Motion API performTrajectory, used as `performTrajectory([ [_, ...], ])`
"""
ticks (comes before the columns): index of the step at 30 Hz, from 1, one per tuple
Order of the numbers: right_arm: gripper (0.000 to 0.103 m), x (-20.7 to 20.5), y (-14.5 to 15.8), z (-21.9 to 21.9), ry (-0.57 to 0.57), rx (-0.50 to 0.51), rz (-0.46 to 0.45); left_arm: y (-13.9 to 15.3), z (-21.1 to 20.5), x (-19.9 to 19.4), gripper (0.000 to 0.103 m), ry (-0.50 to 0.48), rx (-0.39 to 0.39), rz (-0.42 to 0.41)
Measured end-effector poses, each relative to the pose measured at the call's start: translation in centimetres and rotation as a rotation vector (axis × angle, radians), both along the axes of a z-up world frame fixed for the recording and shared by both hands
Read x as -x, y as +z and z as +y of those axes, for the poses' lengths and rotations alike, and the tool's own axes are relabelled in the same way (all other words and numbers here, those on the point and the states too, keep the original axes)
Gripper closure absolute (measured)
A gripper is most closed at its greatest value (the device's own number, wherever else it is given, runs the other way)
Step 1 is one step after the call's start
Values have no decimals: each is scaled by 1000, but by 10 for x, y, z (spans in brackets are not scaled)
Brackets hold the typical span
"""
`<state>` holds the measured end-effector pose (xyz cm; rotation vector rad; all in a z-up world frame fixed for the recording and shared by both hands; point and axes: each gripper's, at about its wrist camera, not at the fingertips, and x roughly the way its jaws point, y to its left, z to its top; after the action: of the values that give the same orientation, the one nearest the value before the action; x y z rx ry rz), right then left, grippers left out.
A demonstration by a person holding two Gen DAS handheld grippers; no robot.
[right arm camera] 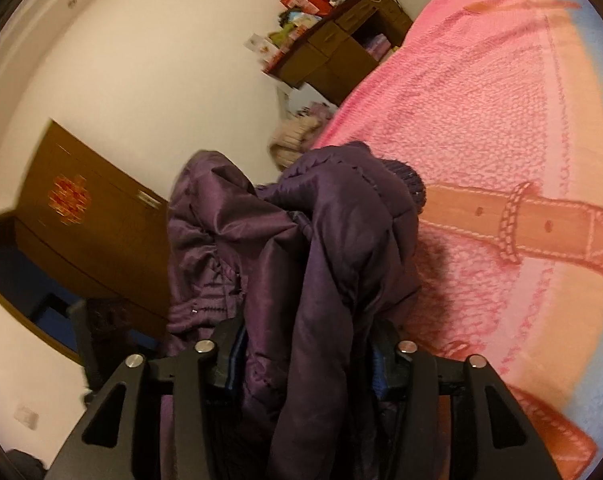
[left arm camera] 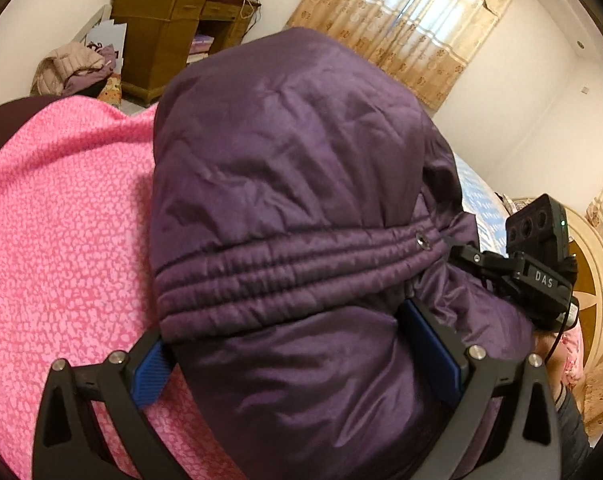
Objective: Fold large clothes
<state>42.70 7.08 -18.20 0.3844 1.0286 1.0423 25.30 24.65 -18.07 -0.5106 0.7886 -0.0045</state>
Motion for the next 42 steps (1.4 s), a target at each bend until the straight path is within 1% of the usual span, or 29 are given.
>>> performTrajectory([
  [2, 49, -4, -4, 3, 0, 17, 3, -4, 4, -1, 0, 0, 21, -10],
  [4, 48, -4, -7, 7, -1, 37, -16, -9, 8, -1, 0, -3, 26, -30],
  [6, 44, -6, -13, 8, -6, 34, -6, -12, 13, 2, 0, -5, 35, -45],
  [9, 39, -7, -16, 7, -8, 50, -21, -8, 10, 3, 0, 1, 20, -39],
  [12, 32, -10, -13, 7, -18, 57, -7, -2, 8, 5, 0, 20, 20, -13],
  [14, 28, -8, -7, 1, -22, 34, 2, 11, 2, 16, 0, 59, -12, 8],
  [15, 27, -5, -1, -4, -35, 18, -3, 23, -4, 25, 0, 80, -59, 6],
  [16, 27, 1, 9, -11, -54, 8, -21, 33, -10, 32, 0, 88, -108, -7],
  [18, 27, 12, 28, -24, -99, -8, -63, 59, -25, 52, 0, 87, -233, -79],
  [20, 27, 24, 48, -39, -157, -20, -110, 80, -38, 70, 0, 95, -346, -114],
  [21, 27, 35, 62, -49, -210, -7, -150, 88, -43, 78, 0, 101, -387, -126],
  [23, 27, 56, 84, -60, -268, 23, -223, 100, -52, 94, 0, 100, -432, -163],
  [24, 27, 71, 98, -65, -310, 62, -282, 107, -55, 104, 0, 97, -447, -176],
  [26, 26, 97, 115, -71, -363, 109, -365, 115, -58, 118, 0, 87, -447, -202],
  [28, 23, 126, 128, -74, -390, 121, -437, 119, -60, 127, 0, 78, -445, -220],
  [30, 22, 150, 136, -77, -398, 125, -488, 119, -60, 131, 0, 72, -444, -222],
  [32, 22, 163, 144, -73, -391, 147, -527, 121, -59, 135, 0, 79, -441, -219],
  [35, 22, 188, 155, -74, -365, 163, -593, 127, -65, 132, 0, 72, -448, -244],
  [38, 21, 201, 162, -71, -333, 155, -631, 133, -69, 133, 0, 66, -451, -273],
  [42, 21, 205, 164, -72, -335, 152, -630, 136, -74, 136, 0, 61, -453, -280],
])
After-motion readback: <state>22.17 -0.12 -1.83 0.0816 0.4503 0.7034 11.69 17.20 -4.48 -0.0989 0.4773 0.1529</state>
